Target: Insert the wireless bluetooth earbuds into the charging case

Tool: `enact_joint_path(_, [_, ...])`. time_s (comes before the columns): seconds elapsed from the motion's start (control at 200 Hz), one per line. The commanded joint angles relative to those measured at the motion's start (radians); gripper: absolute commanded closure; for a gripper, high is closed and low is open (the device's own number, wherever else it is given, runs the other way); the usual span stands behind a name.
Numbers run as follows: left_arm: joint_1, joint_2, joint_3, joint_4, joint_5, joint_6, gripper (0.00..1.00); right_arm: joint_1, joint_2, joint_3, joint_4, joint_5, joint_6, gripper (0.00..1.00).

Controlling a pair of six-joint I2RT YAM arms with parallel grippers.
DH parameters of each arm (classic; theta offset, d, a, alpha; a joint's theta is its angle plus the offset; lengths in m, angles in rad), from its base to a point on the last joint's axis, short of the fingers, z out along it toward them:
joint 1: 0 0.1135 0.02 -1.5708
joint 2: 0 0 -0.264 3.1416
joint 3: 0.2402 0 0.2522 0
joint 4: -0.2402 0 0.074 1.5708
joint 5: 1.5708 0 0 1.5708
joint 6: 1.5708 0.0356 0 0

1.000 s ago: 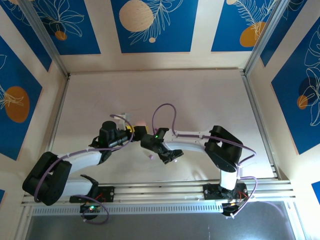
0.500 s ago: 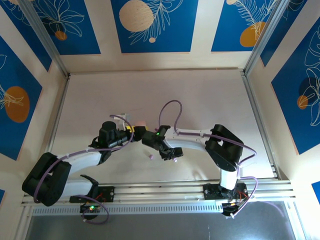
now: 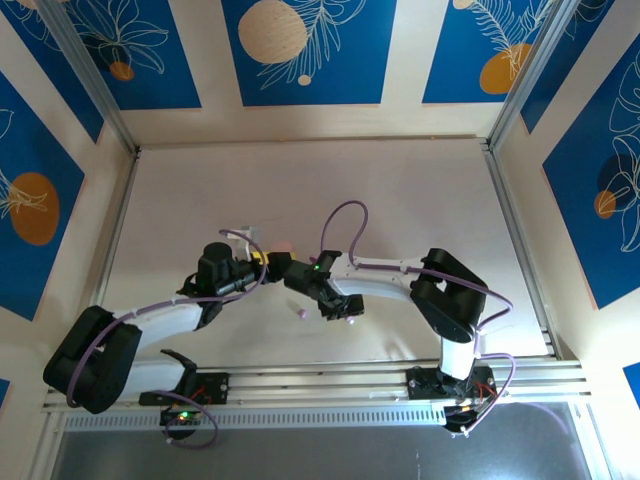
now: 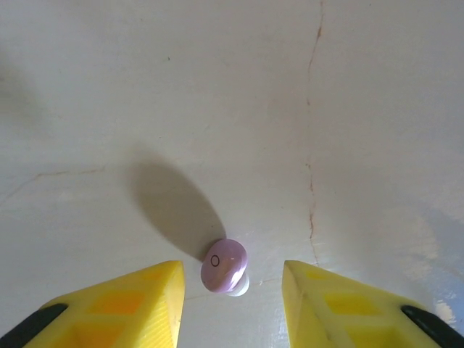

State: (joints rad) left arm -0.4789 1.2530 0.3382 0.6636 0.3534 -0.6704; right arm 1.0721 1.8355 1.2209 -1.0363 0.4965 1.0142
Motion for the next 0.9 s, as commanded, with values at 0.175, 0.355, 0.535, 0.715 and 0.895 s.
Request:
enact_joint_path(0.175, [-0.003,-0.02,-0.008,-0.009,-0.013,0.021,0.0,0.007,0.036,-0.015,-0.015,-0.019,0.038,0.63])
enact_joint_path(0.355, [-0.003,-0.022,-0.008,-0.011,-0.012,0.02,0.0,0.008,0.046,-0.017,-0.013,-0.024,0.038,0.63])
enact_joint_path(0.535, [-0.003,-0.021,-0.008,-0.01,-0.013,0.022,0.0,0.009,0.057,-0.018,-0.008,-0.03,0.037,0.65])
enact_joint_path(0.715, [-0.003,-0.021,-0.009,-0.011,-0.014,0.022,0.0,0.009,0.06,-0.024,-0.002,-0.035,0.035,0.68])
enact_joint_path(0.895, [-0.003,-0.021,-0.008,-0.01,-0.014,0.023,0.0,0.007,0.064,-0.031,0.01,-0.045,0.03,0.68])
